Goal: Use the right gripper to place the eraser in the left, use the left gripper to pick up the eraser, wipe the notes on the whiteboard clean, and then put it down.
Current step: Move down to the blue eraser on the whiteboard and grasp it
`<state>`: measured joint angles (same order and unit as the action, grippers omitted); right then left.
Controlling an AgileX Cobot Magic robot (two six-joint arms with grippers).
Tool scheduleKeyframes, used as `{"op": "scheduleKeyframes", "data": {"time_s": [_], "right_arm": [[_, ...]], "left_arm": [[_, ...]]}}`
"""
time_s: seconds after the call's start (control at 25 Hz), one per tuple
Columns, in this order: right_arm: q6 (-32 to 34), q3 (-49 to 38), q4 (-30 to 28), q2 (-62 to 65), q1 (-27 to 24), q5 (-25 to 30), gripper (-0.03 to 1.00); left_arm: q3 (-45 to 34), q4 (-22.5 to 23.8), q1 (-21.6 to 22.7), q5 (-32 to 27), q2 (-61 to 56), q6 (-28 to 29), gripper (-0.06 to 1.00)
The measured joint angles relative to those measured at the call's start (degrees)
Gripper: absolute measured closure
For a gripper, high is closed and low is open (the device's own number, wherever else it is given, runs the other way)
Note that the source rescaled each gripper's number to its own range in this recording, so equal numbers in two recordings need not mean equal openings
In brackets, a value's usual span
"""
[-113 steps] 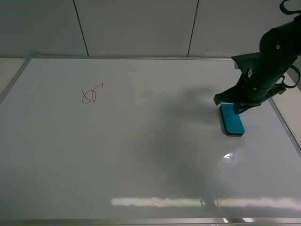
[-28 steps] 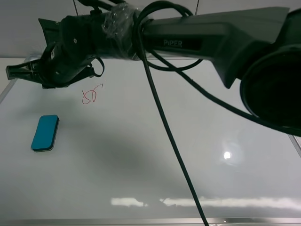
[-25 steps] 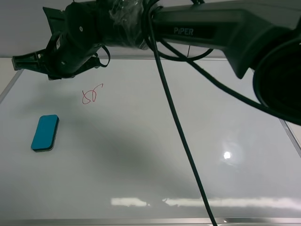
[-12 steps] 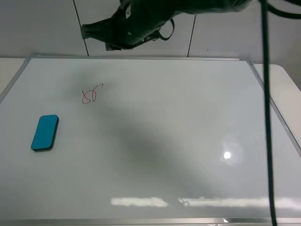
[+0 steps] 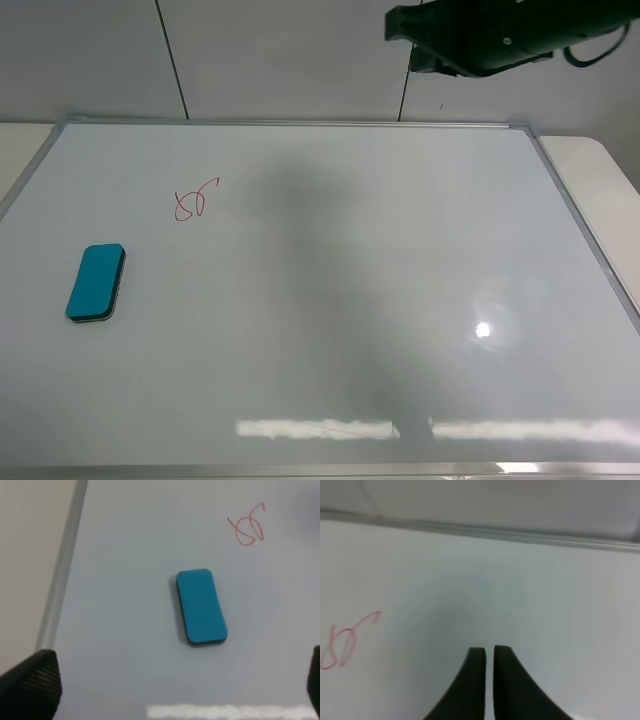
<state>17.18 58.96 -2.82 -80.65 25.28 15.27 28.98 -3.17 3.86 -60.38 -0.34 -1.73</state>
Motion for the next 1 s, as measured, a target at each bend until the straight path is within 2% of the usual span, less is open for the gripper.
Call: {"op": "scheduleKeyframes", "data": {"time_s": [0.16, 0.24, 0.36, 0.4, 0.48, 0.52, 0.56, 0.68, 0.8, 1.0], "right_arm": [[0.00, -6.29, -3.54, 8.61, -7.08, 2.04, 0.96], [0.00, -8.74, -5.94, 13.20, -10.07, 4.58, 0.92], [0.00, -10.73, -8.57, 19.79, -13.17, 8.62, 0.65], [0.00, -11.13, -9.42, 22.21, -13.96, 10.02, 0.47], [0.00, -11.60, -10.99, 26.63, -15.27, 12.44, 0.18], [0.00, -11.68, -11.52, 28.99, -15.96, 13.73, 0.09], [0.00, -11.81, -12.18, 30.95, -16.65, 14.92, 0.05], [0.00, -11.99, -15.20, 37.82, -18.53, 20.04, -0.02], [0.00, -12.01, -16.88, 42.04, -19.76, 22.82, -0.03], [0.00, -12.01, -18.36, 51.86, -22.29, 30.80, -0.03]], "left_arm": [[0.00, 0.00, 0.00, 0.00, 0.00, 0.00, -0.06], [0.00, 0.00, 0.00, 0.00, 0.00, 0.00, -0.06], [0.00, 0.00, 0.00, 0.00, 0.00, 0.00, -0.06], [0.00, 0.00, 0.00, 0.00, 0.00, 0.00, -0.06], [0.00, 0.00, 0.00, 0.00, 0.00, 0.00, -0.06], [0.00, 0.00, 0.00, 0.00, 0.00, 0.00, -0.06], [0.00, 0.00, 0.00, 0.00, 0.00, 0.00, -0.06], [0.00, 0.00, 0.00, 0.00, 0.00, 0.00, -0.06], [0.00, 0.00, 0.00, 0.00, 0.00, 0.00, -0.06], [0.00, 0.00, 0.00, 0.00, 0.00, 0.00, -0.06]]}}
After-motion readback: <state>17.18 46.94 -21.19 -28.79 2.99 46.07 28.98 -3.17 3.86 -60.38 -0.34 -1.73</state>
